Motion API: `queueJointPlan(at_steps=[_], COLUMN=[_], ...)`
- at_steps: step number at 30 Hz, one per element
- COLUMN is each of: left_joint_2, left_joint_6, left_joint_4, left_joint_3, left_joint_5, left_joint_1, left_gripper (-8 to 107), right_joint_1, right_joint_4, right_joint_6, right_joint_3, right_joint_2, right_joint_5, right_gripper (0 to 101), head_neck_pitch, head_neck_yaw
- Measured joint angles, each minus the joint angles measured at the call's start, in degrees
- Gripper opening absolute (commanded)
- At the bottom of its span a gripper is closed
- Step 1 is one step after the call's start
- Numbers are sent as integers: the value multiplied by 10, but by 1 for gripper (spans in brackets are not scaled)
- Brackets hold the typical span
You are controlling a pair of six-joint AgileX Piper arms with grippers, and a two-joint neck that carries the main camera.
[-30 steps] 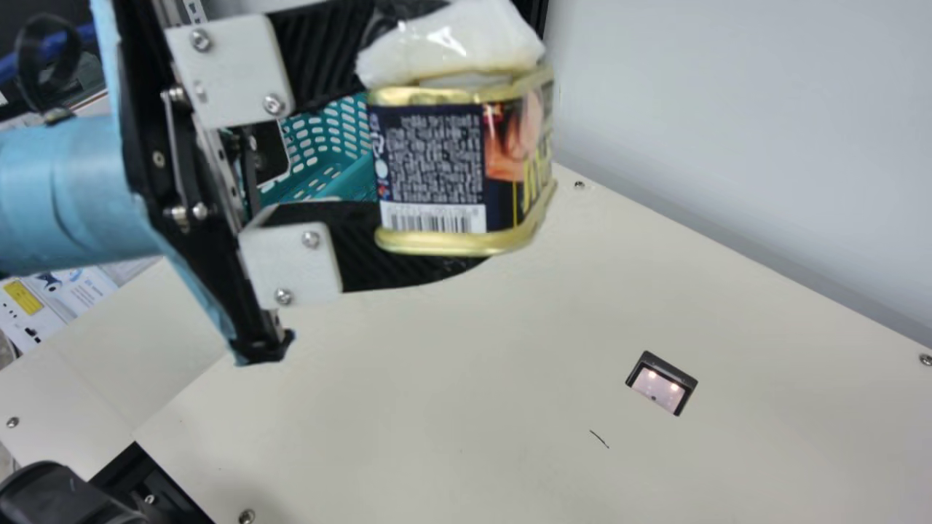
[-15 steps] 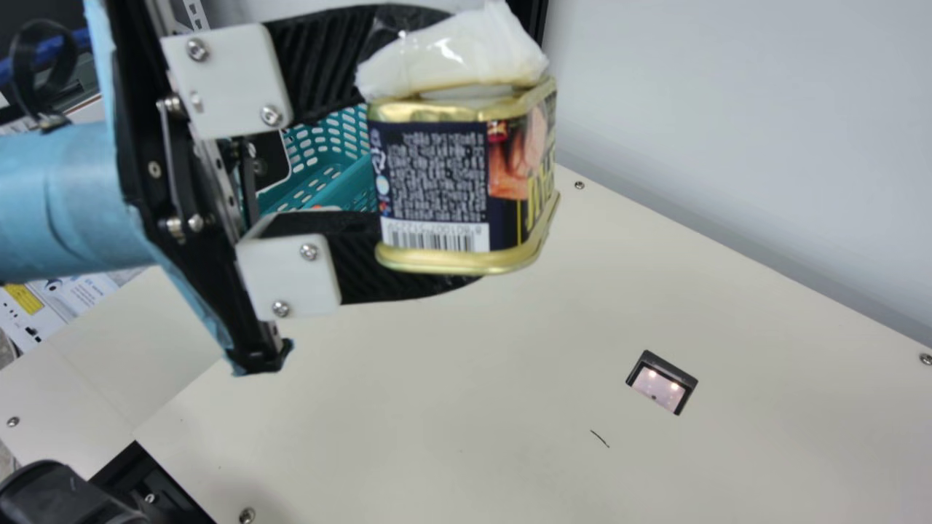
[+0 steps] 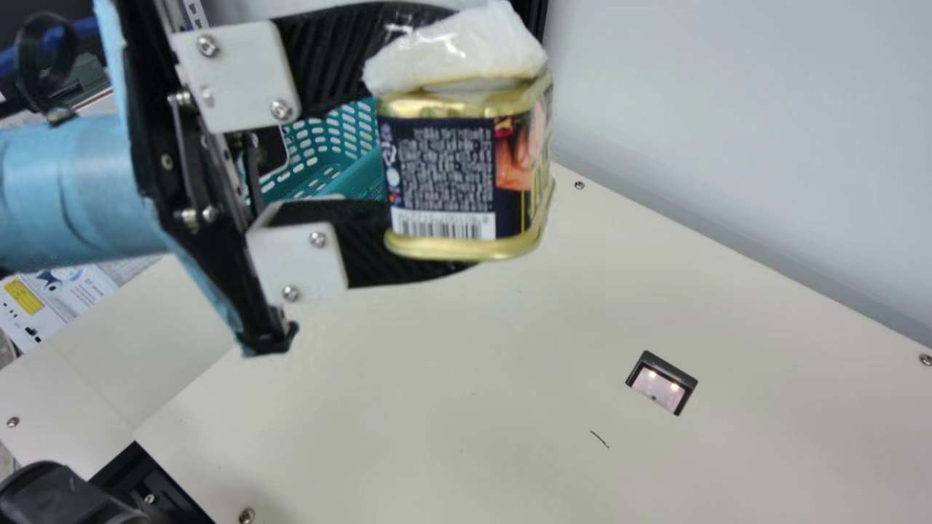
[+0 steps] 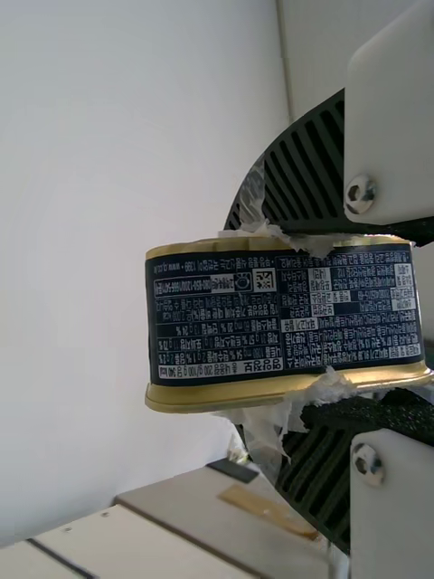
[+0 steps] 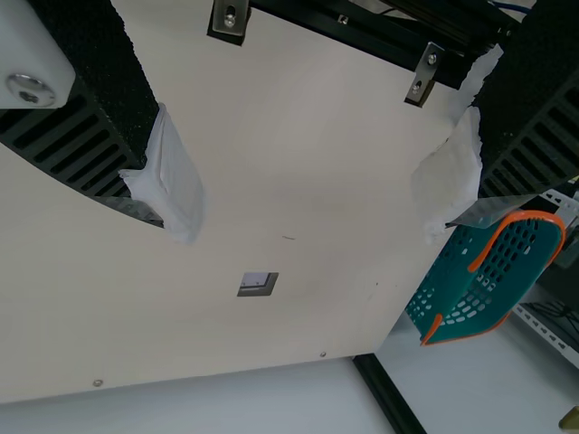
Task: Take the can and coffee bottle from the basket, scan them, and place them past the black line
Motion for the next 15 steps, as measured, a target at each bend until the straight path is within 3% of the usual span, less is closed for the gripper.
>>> queueJointPlan(at_steps=[7,15], left_joint_2=[55,108], left_joint_6=[105,230], left_joint_4=[97,214], left_joint_3=[-54,-87], left_joint_5=[-40,-137], left_joint_1=[6,-70], left_gripper=[10,10], right_joint_1=[0,0], right_joint_4=[0,0], right_joint_6=[0,0], right_joint_3=[0,0], right_joint_2=[0,0], right_joint_5=[0,0], right_gripper=[101,101], head_neck_pitch=[0,0], head_neck_yaw=[0,-3])
